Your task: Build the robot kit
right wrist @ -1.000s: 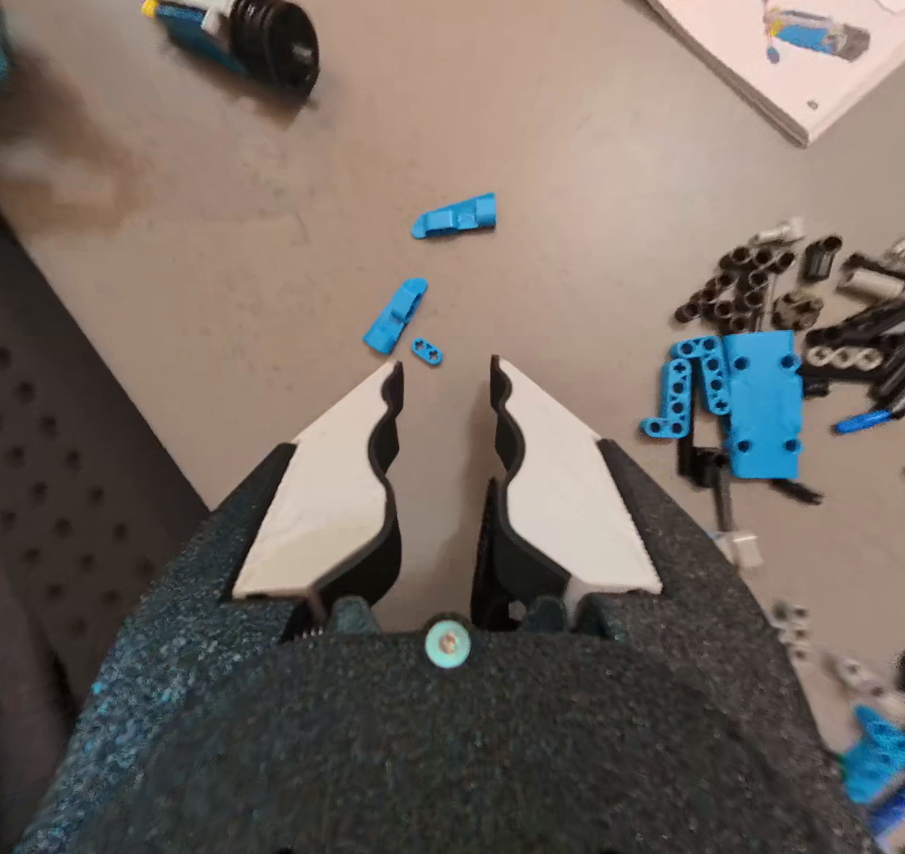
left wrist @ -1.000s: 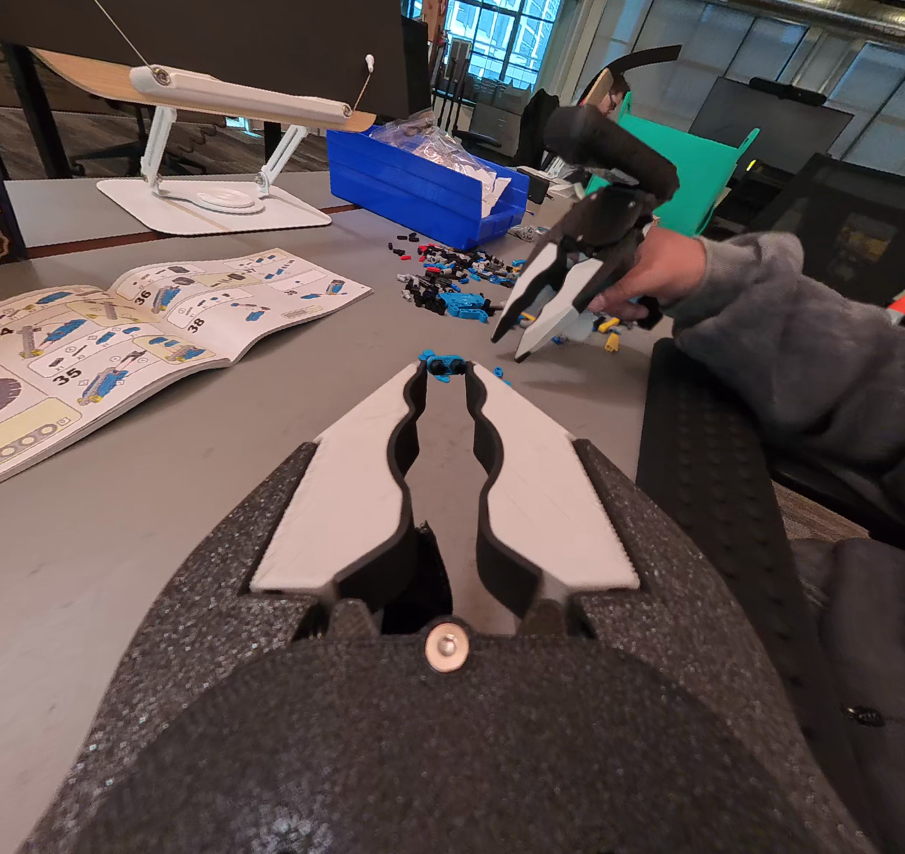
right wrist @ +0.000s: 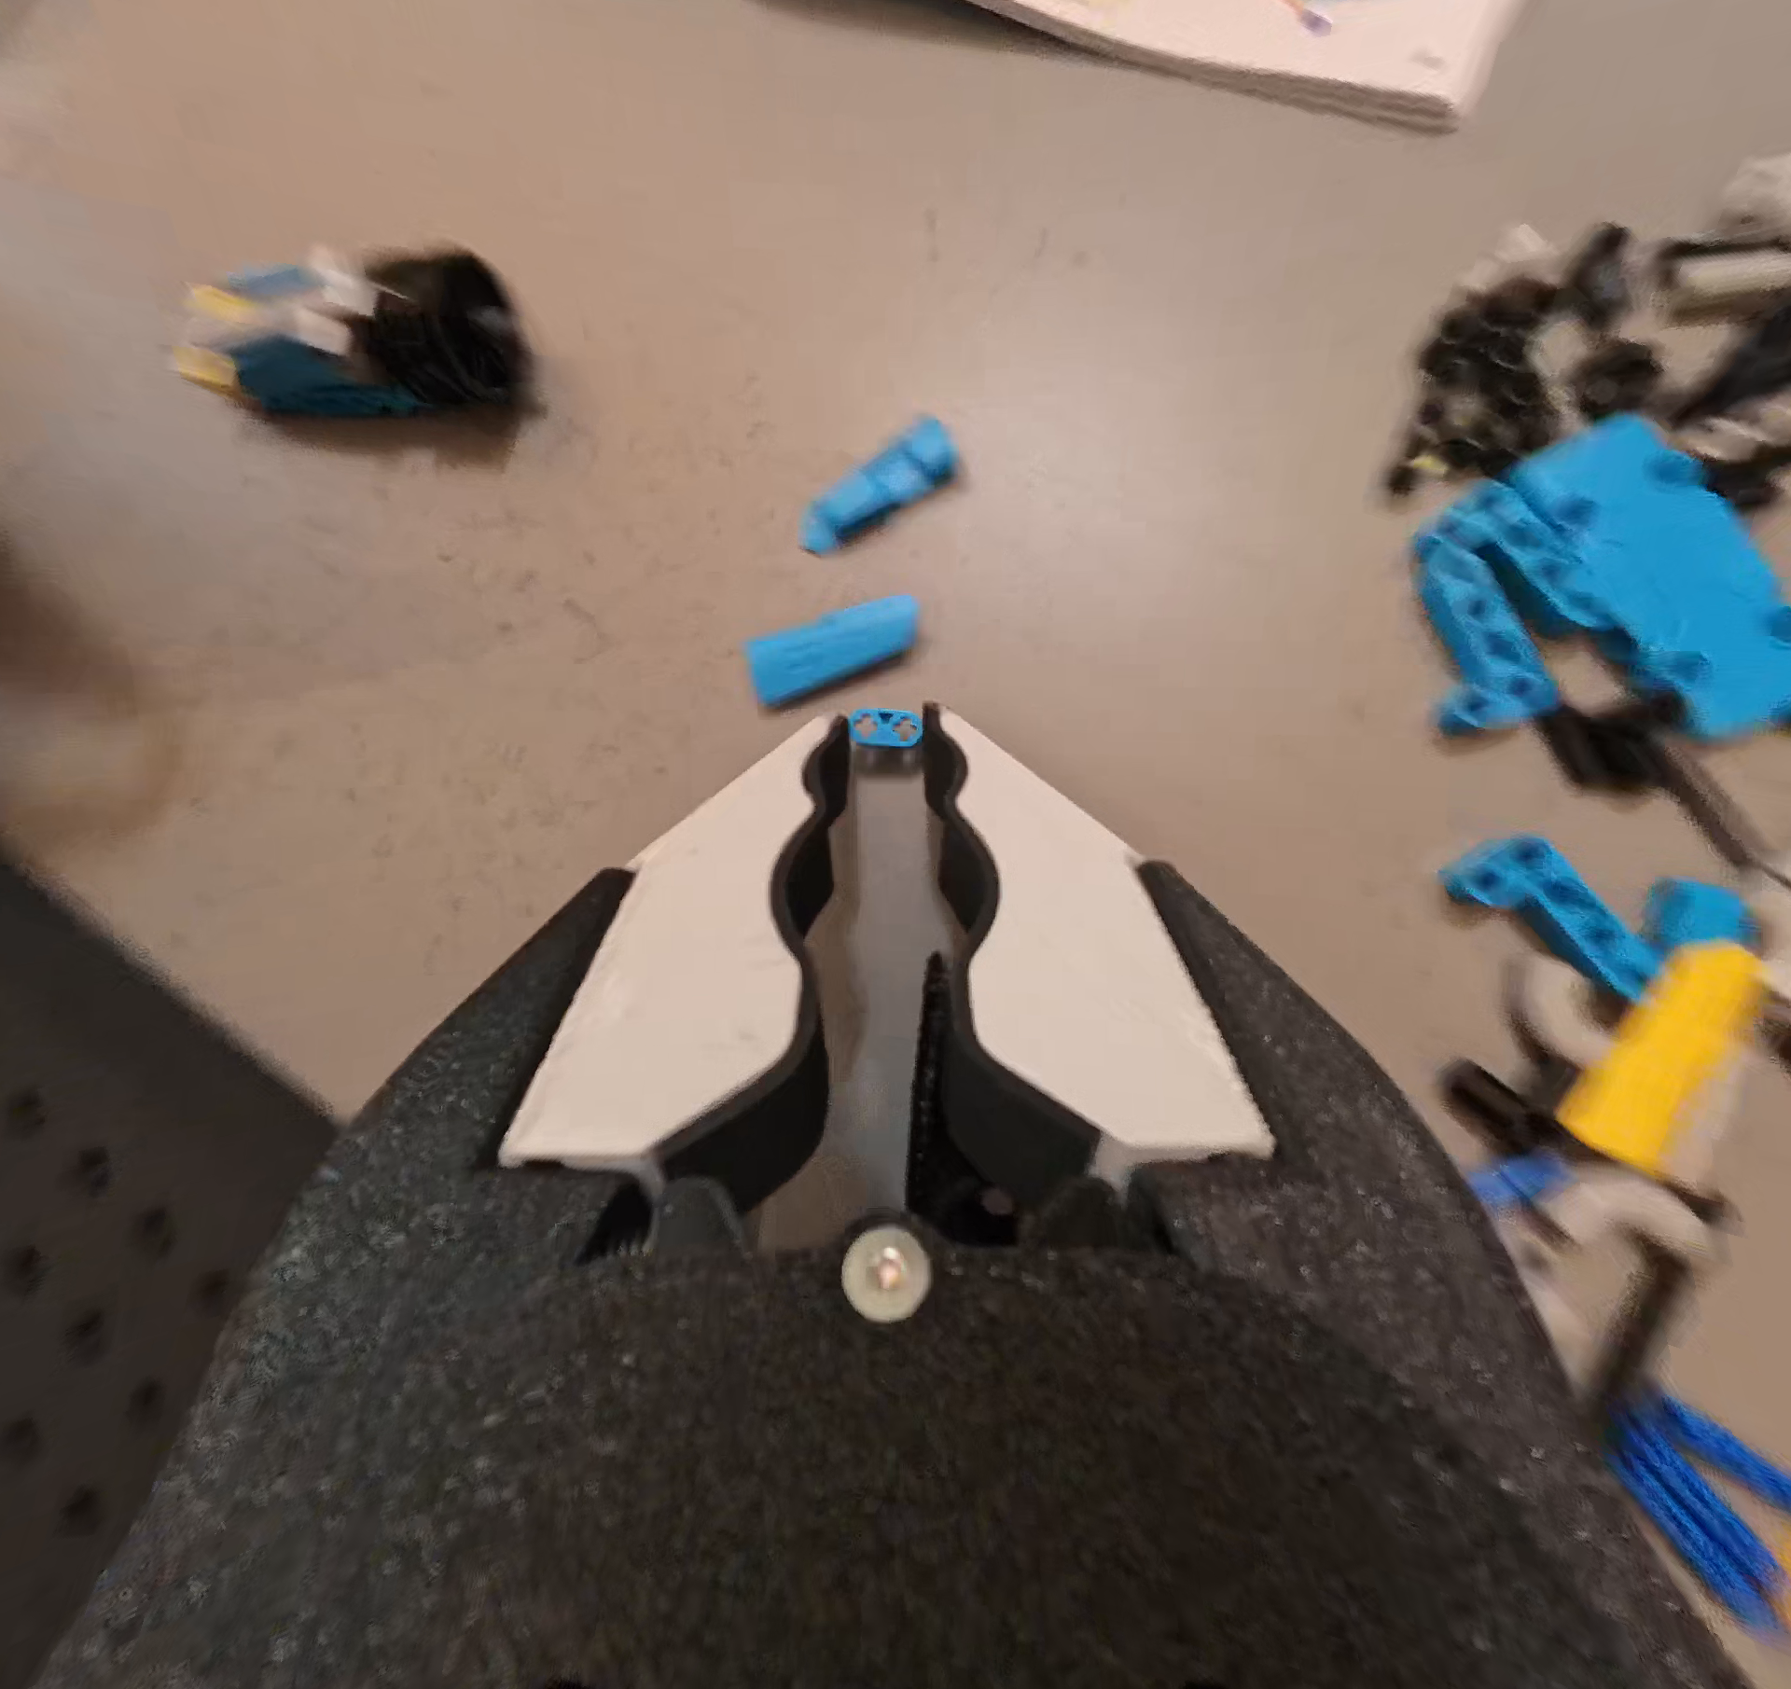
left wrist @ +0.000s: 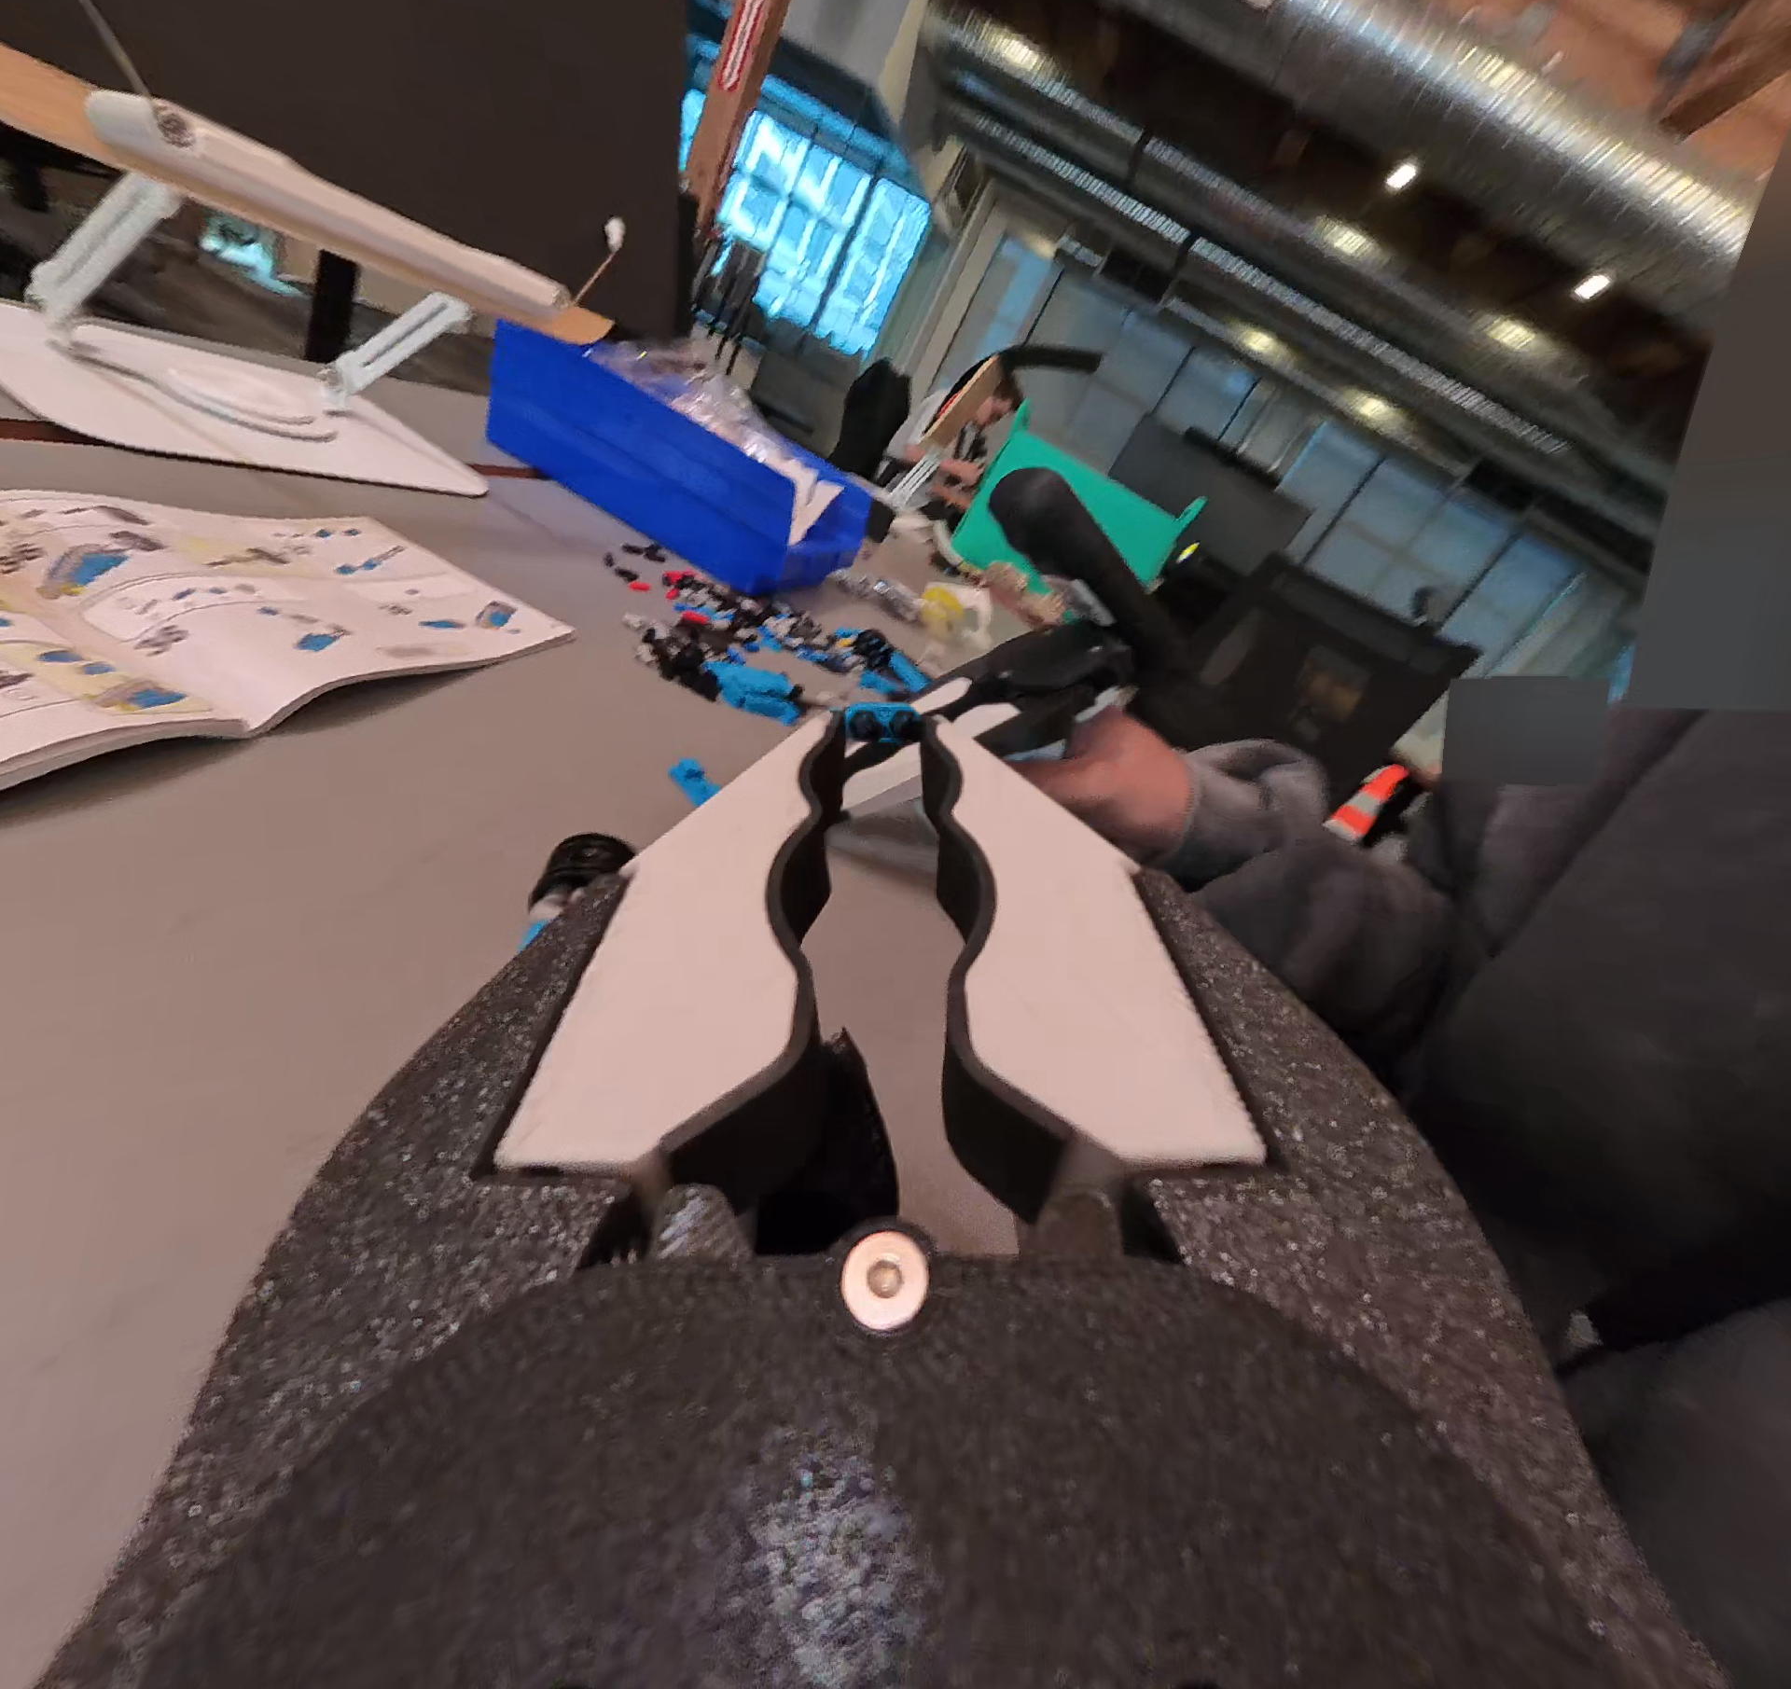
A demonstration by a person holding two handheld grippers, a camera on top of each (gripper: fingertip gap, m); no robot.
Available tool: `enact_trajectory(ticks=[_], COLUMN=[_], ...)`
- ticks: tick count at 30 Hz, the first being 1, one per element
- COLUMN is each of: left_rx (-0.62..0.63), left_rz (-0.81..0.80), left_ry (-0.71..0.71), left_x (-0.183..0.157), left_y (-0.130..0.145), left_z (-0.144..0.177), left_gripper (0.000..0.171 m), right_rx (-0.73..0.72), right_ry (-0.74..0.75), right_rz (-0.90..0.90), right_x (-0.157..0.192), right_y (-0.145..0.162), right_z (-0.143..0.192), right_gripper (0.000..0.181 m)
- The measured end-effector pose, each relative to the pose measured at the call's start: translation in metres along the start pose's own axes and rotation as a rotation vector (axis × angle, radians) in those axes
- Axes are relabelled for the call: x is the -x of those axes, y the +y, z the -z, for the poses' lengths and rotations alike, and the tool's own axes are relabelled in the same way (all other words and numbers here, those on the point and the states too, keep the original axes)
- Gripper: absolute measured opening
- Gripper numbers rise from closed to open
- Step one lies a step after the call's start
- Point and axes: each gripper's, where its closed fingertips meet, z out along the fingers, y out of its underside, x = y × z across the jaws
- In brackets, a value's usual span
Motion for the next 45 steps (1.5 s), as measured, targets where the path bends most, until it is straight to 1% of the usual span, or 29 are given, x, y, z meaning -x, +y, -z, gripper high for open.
enact_trajectory(ticks=[1, 3, 5, 7, 9, 11, 14, 18, 21, 26, 34, 45], left_rx=[-0.033, -0.079, -0.098, -0.128, -0.18, -0.188, -0.194, -0.205, -0.202, -0.198, -0.223, -0.217], left_rz=[0.027, 0.067, 0.065, 0.062, 0.117, 0.13, 0.093, 0.098, 0.104, 0.116, 0.226, 0.203], left_ry=[0.041, 0.106, 0.148, 0.186, 0.235, 0.262, 0.226, 0.209, 0.205, 0.197, 0.243, 0.225], left_x=[-0.006, -0.015, -0.024, -0.035, -0.045, -0.052, -0.05, -0.046, -0.045, -0.043, -0.044, -0.043], left_y=[-0.005, -0.012, -0.015, -0.019, -0.024, -0.023, -0.024, -0.025, -0.024, -0.023, -0.023, -0.023], left_z=[0.001, 0.003, 0.002, -0.001, -0.001, -0.002, -0.001, -0.001, -0.002, -0.004, -0.003, -0.003], left_gripper=[0.015, 0.014, 0.014, 0.014, 0.013, 0.014, 0.013, 0.013, 0.013, 0.013, 0.014, 0.014], right_rx=[-0.072, -0.289, -0.49, -0.621, -0.65, -0.636, -0.608, -0.592, -0.576, -0.589, -0.602, -0.585], right_ry=[-0.133, -0.384, -0.638, -0.828, -0.96, -1.085, -1.212, -1.241, -1.232, -1.238, -1.246, -1.265], right_rz=[-0.015, -0.04, 0.032, 0.084, 0.048, 0.002, -0.104, -0.136, -0.159, -0.181, -0.147, -0.168], right_x=[0.018, 0.055, 0.101, 0.141, 0.168, 0.186, 0.192, 0.194, 0.192, 0.19, 0.192, 0.192], right_y=[-0.013, -0.054, -0.09, -0.11, -0.118, -0.116, -0.116, -0.115, -0.115, -0.117, -0.117, -0.117], right_z=[0.005, 0.03, 0.063, 0.083, 0.083, 0.081, 0.081, 0.079, 0.074, 0.073, 0.075, 0.073], right_gripper=[0.015, 0.015, 0.015, 0.015, 0.014, 0.014, 0.014, 0.014, 0.014, 0.014, 0.014, 0.015])
